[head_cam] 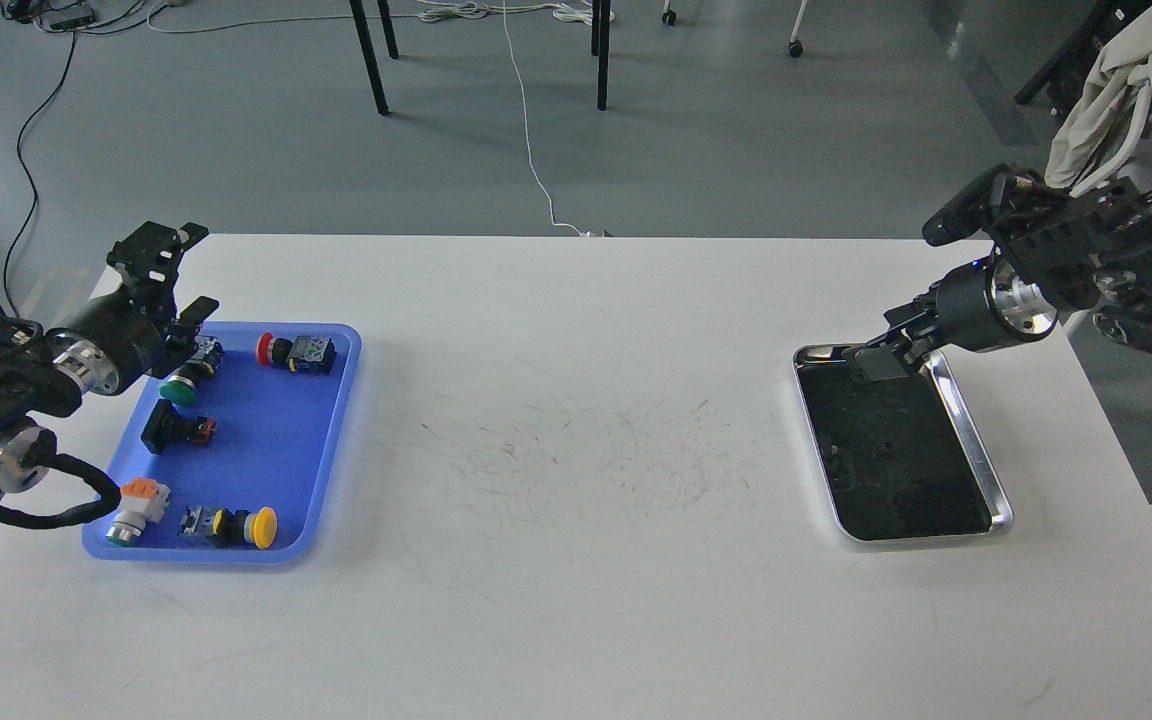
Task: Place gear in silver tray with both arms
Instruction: 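Raise the right gripper away from the silver tray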
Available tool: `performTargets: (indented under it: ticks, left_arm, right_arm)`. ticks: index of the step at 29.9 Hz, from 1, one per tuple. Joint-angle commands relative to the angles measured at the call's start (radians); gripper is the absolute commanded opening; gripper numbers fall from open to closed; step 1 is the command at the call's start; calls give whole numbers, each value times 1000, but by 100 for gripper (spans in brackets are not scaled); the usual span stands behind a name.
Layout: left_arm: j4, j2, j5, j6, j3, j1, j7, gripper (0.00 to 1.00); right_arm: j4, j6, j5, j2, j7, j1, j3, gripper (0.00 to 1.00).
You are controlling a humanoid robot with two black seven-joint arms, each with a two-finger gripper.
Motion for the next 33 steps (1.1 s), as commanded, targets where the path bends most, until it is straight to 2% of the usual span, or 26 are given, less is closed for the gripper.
performTargets:
  ticks: [1, 11, 15, 21, 28, 33]
  left_arm:
    - [-1, 6, 1, -13, 0, -1, 0, 98]
    - [19, 31, -2, -30, -3, -6, 0, 98]
    - [25, 31, -8, -68, -9, -12, 0, 98]
    - [28, 21, -22, -68, -35, -22, 0, 98]
    - [31, 17, -30, -68, -49, -56, 0, 98]
    - [50, 3, -56, -68, -81, -59, 0, 98]
  right_arm:
    - [-11, -3, 15, -65, 0, -9, 85, 79]
    - [-79, -22, 77, -211, 0, -122, 369, 80]
    - [-91, -48, 199, -214, 0, -197, 510, 81]
    - [-137, -135, 334, -213, 0, -236, 593, 84]
    - [-214, -209, 728, -113, 0, -295, 595, 90]
    - [-284, -237, 894, -12, 0, -348, 607, 94]
